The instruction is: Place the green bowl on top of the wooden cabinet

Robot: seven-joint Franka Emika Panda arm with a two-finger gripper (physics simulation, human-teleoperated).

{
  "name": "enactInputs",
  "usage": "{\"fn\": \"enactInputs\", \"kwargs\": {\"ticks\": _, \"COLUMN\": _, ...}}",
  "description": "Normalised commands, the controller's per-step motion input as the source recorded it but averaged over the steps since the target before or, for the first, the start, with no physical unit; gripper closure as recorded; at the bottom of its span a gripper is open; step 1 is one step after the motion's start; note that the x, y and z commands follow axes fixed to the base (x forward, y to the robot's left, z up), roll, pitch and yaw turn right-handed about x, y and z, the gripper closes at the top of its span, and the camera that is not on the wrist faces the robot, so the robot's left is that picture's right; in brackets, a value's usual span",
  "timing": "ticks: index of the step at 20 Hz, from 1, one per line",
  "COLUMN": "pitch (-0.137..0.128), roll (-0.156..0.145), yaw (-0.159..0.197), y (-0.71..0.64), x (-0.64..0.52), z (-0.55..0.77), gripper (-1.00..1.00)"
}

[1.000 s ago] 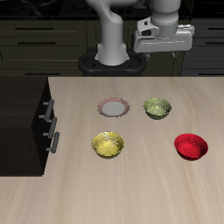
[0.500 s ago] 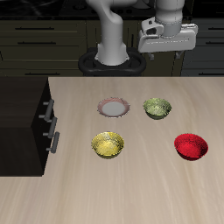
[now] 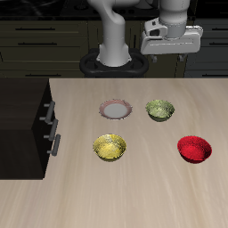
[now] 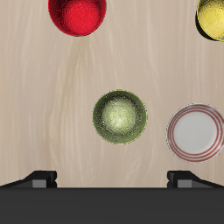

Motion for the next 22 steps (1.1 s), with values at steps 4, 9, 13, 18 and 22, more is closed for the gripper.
{"fn": "enactInputs", "kwargs": {"ticks": 4, "pitch": 0.022, "roll": -0.023, "yaw": -0.017, "y": -0.04, "x": 0.23, "z": 0.02, "gripper": -1.00}}
{"fn": "enactInputs", "kwargs": {"ticks": 9, "pitch": -0.008, "roll": -0.039, "yaw": 0.010, "y": -0.15, "x": 0.07, "z": 0.03, "gripper": -1.00}}
{"fn": "enactInputs", "kwargs": {"ticks": 13, "pitch": 0.015, "roll": -0.026, "yaw": 0.015, "y": -0.22, "x": 0.11, "z": -0.03, "gripper": -1.00}}
{"fn": "enactInputs", "kwargs": {"ticks": 18, "pitch": 0.006, "roll": -0.035, "yaw": -0.013, "y": -0.13, "x": 0.02, "z": -0.02, "gripper": -1.00}}
{"fn": "enactInputs", "kwargs": {"ticks": 22, "pitch": -0.013, "roll": -0.039, "yaw": 0.019, "y": -0.24, "x": 0.09, "z": 0.04, "gripper": -1.00}}
